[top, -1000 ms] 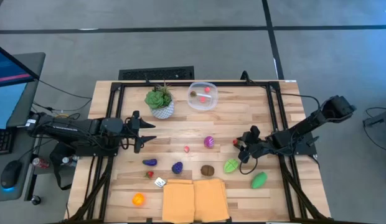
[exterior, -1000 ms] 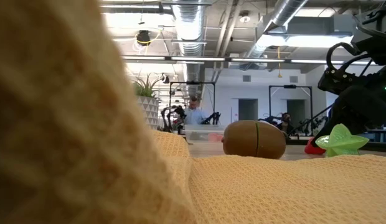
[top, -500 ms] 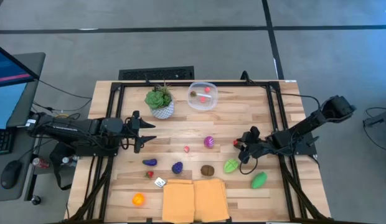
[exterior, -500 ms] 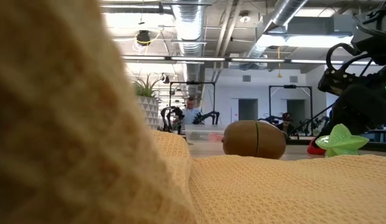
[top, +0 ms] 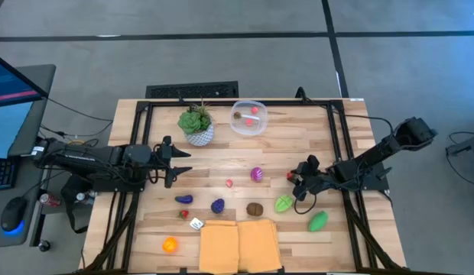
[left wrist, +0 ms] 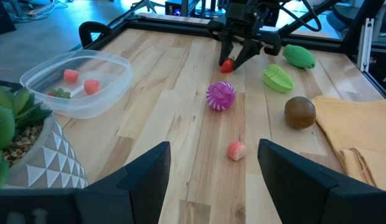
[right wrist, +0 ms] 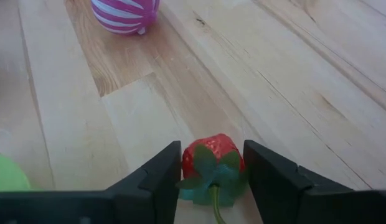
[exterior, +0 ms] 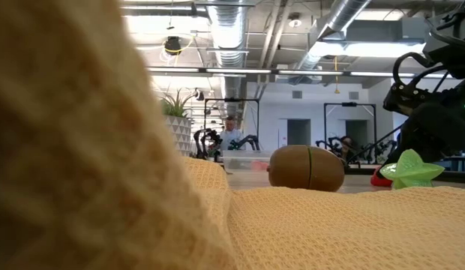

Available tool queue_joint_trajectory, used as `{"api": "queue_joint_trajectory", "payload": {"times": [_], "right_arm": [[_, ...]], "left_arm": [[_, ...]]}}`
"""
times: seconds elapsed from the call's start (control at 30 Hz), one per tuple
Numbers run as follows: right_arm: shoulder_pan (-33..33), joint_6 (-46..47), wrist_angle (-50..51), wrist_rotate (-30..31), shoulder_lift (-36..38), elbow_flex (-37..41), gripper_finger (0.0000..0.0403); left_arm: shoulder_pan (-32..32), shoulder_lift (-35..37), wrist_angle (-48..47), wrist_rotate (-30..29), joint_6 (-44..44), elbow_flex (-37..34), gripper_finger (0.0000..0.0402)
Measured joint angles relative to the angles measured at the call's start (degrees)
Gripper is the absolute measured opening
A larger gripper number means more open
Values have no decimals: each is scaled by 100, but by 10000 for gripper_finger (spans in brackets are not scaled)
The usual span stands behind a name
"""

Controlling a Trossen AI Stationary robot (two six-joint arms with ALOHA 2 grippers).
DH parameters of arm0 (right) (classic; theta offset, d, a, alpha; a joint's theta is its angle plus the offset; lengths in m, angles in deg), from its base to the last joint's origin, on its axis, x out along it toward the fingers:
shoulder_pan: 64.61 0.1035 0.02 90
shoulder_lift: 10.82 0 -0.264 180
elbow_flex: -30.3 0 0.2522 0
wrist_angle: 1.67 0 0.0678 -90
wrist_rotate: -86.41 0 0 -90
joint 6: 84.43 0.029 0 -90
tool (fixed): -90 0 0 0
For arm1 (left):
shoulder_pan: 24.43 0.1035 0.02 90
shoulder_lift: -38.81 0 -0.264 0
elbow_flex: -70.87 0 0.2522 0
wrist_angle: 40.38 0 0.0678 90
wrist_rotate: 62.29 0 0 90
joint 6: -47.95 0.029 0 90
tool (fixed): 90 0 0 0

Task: Pick and placing Produce into tupperware
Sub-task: Put the right strawberry into the transparent bin

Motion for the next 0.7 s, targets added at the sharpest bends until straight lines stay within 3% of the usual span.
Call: {"api": "queue_joint_trajectory", "payload": {"times": [0.2, 0.7], "right_arm": [[0, 0, -4, 2, 0, 0, 178], [0, 0, -4, 0, 0, 0, 199]], "left_arm": [[2, 0, -2, 0, -1, 0, 233], [1, 0, -2, 2, -1, -2, 233]]}}
